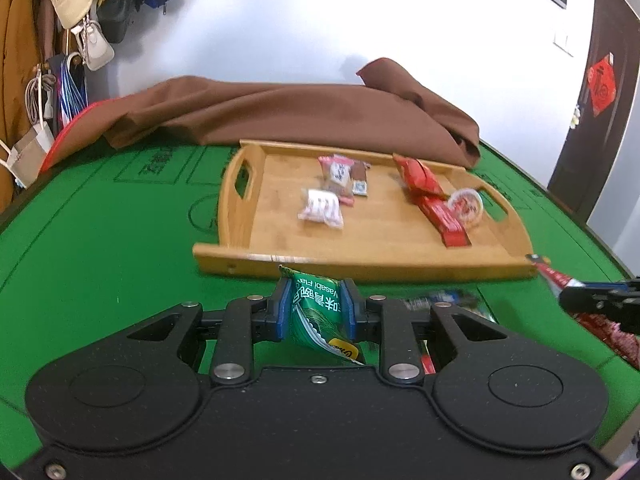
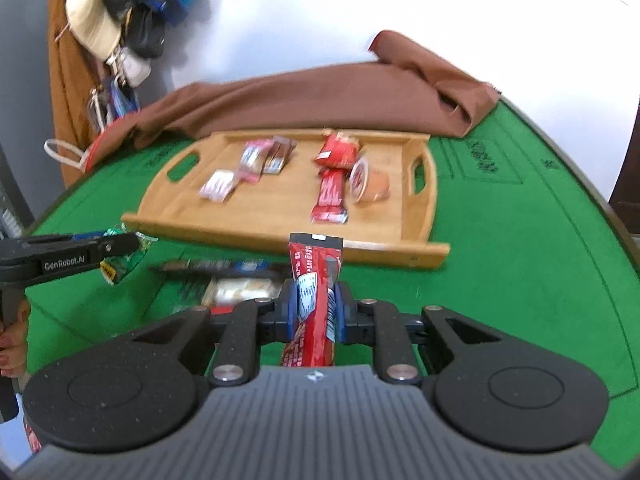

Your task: Organize snacks

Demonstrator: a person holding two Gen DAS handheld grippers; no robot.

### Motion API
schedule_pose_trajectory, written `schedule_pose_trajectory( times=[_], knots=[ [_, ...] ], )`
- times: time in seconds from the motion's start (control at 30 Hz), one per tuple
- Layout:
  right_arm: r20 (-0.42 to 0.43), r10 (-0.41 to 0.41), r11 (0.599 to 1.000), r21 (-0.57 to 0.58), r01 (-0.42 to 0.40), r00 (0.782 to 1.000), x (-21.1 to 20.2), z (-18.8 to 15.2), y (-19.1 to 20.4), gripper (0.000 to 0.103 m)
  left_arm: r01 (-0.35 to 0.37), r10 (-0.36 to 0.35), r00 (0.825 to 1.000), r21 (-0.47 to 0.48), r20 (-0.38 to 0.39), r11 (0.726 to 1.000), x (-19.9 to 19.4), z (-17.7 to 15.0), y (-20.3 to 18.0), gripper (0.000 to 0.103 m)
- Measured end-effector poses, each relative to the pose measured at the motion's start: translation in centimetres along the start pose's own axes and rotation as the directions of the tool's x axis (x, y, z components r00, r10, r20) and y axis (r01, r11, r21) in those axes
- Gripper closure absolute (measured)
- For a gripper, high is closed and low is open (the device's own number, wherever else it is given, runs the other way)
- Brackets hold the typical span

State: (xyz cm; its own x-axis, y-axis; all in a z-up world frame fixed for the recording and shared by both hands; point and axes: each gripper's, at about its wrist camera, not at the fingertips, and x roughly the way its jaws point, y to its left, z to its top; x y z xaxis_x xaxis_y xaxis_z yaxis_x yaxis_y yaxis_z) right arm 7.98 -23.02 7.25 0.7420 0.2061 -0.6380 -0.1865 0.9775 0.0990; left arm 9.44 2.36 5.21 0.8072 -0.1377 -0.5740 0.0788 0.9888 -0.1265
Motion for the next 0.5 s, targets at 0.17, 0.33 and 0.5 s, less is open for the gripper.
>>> schedule_pose_trajectory(
  times=[0.17,0.33,0.5],
  knots=[
    [0.034,-0.032,0.999,0.030,0.031,0.999,1.1,2.4,-1.1,0.081,0.008,-0.008,1.000,-0.013,-0.009,1.000,2.0,2.4,0.5,0.079],
    [0.023,-0.095,0.995,0.030,0.094,0.995,3.8,4.7,-2.0,0.081,-0.038,0.037,0.999,-0.014,-0.037,0.999,5.1,4.5,1.1,0.079],
    [-0.004,-0.145,0.989,0.035,0.145,0.989,6.8,6.8,-3.1,0.081,-0.048,0.046,0.997,-0.029,-0.064,0.998,8.1,6.4,1.5,0.079]
  ],
)
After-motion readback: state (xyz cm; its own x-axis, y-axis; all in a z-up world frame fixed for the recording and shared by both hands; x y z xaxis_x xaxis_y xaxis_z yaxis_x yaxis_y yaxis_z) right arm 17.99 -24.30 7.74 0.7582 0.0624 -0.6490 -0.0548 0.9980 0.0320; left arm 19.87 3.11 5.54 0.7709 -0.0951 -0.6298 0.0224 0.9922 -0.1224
